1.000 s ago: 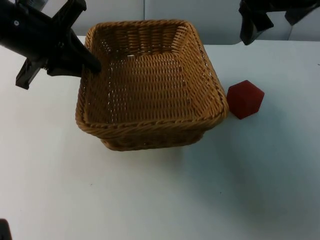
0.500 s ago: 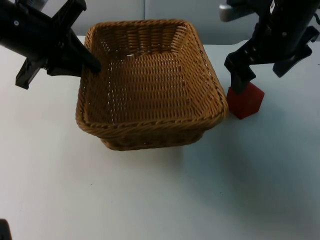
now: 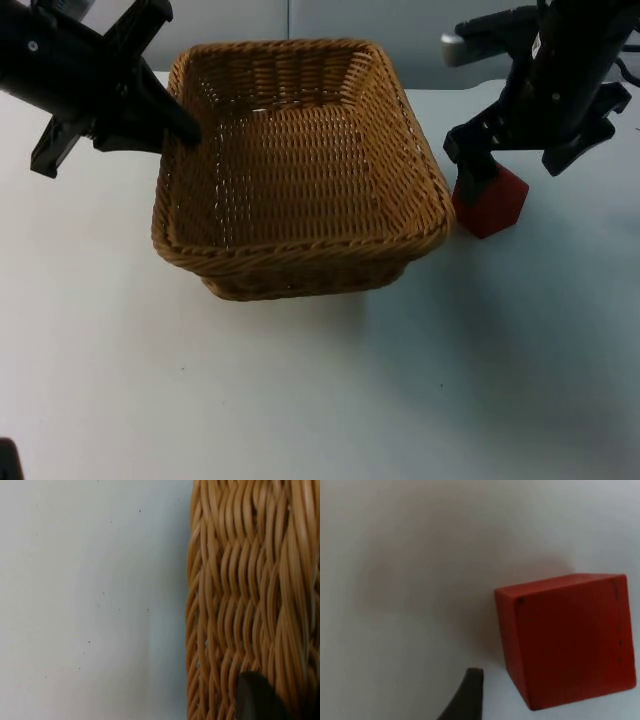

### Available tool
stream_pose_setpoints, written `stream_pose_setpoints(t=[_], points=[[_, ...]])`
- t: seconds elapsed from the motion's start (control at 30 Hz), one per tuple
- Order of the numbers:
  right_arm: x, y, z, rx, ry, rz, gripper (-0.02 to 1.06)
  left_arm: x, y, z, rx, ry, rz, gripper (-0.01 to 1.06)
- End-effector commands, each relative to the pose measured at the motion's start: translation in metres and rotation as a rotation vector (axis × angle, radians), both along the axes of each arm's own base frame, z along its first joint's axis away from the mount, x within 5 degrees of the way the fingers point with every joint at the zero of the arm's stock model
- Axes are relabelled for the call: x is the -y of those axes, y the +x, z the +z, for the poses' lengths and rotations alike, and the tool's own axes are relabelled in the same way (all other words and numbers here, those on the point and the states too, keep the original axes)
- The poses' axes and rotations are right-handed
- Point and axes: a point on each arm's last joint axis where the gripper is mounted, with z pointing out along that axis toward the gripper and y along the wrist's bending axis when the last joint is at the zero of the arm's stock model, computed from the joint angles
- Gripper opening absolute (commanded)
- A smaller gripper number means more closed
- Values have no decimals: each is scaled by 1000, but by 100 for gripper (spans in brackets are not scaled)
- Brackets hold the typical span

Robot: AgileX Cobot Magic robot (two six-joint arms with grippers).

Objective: Pick up the basket with the left hand and place the cube into the basket with the right hand.

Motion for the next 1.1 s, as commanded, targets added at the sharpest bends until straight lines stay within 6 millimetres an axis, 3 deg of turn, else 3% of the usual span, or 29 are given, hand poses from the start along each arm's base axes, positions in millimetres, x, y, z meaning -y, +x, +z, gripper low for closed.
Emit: stream_pose_setpoints(t=[0.0, 0.37, 0.63, 0.93, 1.07], points=[[1, 5, -2, 23, 12, -8, 87, 1, 2, 7, 6, -35, 9, 0], [1, 6, -25, -9, 4, -9, 86, 1, 2, 7, 7, -33, 12, 0], [0, 11, -25, 20, 27, -40, 46, 1, 2, 7, 8, -32, 13, 0], [1, 12, -24, 28, 22, -24, 45, 1, 2, 7, 8, -32, 13, 0], [2, 17, -14, 40, -7, -13, 45, 1, 2, 7, 8, -32, 13, 0]])
